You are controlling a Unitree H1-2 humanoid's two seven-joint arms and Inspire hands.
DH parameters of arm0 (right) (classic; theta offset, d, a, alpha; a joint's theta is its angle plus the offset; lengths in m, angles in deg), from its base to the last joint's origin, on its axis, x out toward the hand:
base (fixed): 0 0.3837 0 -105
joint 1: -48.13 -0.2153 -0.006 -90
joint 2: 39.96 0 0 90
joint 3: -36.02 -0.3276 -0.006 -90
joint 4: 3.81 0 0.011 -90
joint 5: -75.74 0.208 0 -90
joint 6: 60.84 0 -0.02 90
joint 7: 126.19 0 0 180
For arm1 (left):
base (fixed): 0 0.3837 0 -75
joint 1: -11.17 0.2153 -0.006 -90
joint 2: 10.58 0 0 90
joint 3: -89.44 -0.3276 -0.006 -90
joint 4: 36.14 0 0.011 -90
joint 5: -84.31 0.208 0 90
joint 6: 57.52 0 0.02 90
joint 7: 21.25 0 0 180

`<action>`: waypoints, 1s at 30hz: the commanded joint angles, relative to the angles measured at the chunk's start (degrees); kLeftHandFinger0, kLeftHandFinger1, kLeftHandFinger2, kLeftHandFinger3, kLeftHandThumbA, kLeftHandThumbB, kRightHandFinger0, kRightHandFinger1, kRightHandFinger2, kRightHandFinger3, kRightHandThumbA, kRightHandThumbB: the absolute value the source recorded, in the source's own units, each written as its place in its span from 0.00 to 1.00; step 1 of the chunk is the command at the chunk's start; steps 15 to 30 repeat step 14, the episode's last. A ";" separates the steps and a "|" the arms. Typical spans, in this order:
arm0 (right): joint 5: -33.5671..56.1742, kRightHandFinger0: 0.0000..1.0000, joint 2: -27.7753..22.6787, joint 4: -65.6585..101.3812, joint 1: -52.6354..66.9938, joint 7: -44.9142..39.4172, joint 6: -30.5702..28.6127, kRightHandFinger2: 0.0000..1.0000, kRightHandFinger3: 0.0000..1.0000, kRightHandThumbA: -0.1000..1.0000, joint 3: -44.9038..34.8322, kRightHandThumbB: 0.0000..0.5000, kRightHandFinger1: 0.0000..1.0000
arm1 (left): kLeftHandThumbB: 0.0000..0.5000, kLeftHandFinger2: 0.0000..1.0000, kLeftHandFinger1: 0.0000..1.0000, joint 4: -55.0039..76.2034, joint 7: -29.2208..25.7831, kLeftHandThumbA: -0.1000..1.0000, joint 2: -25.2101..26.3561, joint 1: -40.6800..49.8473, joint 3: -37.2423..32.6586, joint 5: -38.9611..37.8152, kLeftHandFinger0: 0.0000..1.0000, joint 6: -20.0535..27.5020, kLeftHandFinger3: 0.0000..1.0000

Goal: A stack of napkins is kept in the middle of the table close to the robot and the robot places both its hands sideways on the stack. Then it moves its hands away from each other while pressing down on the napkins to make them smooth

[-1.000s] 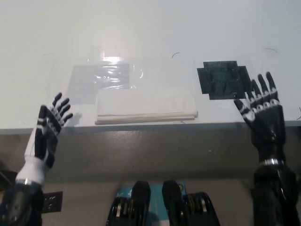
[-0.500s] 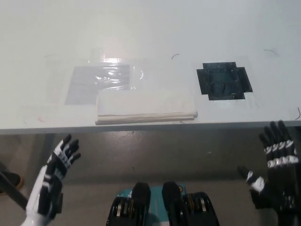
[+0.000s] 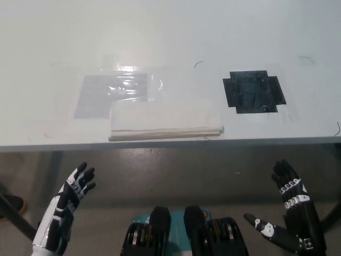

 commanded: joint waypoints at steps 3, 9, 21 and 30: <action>-1.51 1.00 -0.60 -0.77 -1.65 2.89 -3.70 1.00 1.00 1.00 0.04 0.27 1.00 | 0.15 1.00 1.00 -1.48 0.55 1.00 0.37 -0.57 0.27 -0.13 1.00 -2.48 1.00; -2.55 1.00 -0.84 -1.80 -2.11 3.90 -3.70 1.00 1.00 1.00 0.53 0.22 1.00 | 0.10 1.00 1.00 -3.35 0.66 1.00 0.71 -1.16 0.23 0.35 1.00 -4.32 1.00; -2.37 1.00 -0.90 -2.04 -2.14 4.13 -3.70 1.00 1.00 1.00 0.75 0.21 1.00 | 0.05 1.00 1.00 -3.61 0.69 1.00 0.90 -1.40 0.20 0.74 1.00 -4.85 1.00; -2.37 1.00 -0.90 -2.04 -2.14 4.13 -3.70 1.00 1.00 1.00 0.75 0.21 1.00 | 0.05 1.00 1.00 -3.61 0.69 1.00 0.90 -1.40 0.20 0.74 1.00 -4.85 1.00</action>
